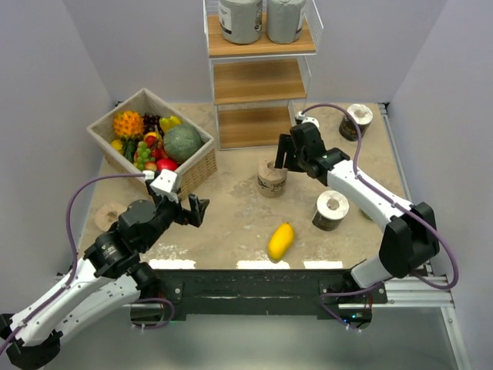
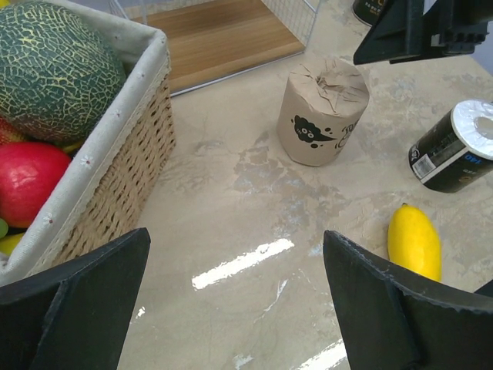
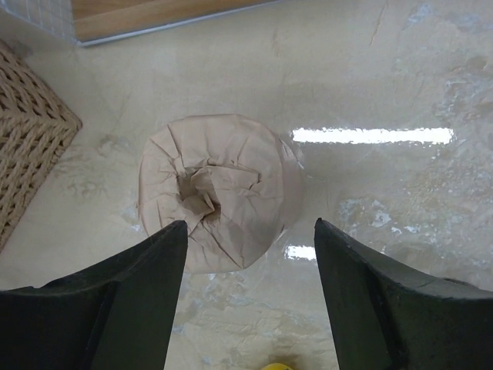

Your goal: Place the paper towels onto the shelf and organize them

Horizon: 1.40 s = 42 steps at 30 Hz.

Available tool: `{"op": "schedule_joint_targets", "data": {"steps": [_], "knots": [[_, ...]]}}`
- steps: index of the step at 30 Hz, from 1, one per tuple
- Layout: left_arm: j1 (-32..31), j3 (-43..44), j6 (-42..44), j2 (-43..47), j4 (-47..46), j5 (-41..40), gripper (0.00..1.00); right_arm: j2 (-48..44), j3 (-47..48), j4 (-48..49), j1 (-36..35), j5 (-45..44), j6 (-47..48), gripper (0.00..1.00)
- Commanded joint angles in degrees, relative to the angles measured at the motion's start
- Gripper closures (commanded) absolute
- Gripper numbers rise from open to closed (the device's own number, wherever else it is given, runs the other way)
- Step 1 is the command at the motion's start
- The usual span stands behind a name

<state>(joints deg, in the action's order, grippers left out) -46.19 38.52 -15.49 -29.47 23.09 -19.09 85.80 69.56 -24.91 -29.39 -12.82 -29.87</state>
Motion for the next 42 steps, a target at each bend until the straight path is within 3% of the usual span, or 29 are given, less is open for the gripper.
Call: {"op": "schedule_joint_targets", "data": {"steps": [1, 7, 11, 17, 25, 33, 42], "knots": [[-0.04, 0.59, 0.81, 0.73, -3.23, 0.9, 0.0, 1.56, 4.79, -2.68, -0.14, -2.81, -3.96, 0.3], [-0.03, 0.59, 1.07, 0.21, -3.49, 1.87, 0.0, 2.7, 5.23, 0.21, -0.41, 0.86, -5.38, 0.32], [0.05, 0.59, 0.98, 0.38, -3.4, 1.69, 0.0, 2.62, 9.45, -3.22, -5.57, -4.83, 4.17, 0.31], [0.05, 0.76, 0.9, 2.14, -3.4, 0.9, 0.0, 6.91, 14.81, -5.31, -10.95, -6.87, 11.14, 0.31], [0.05, -0.29, 0.19, 7.5, -4.02, -2.0, 0.0, 14.3, 19.64, -9.01, -11.4, -7.49, 15.27, 0.33], [0.05, -0.03, -0.33, 7.85, -3.23, -4.11, 0.0, 18.44, 18.86, -12.01, -11.57, -9.15, 13.26, 0.34], [0.05, 0.06, -2.52, 7.06, -2.62, -3.5, 0.01, 16.86, 13.51, -7.09, -11.48, -6.97, 15.01, 0.53]]}}
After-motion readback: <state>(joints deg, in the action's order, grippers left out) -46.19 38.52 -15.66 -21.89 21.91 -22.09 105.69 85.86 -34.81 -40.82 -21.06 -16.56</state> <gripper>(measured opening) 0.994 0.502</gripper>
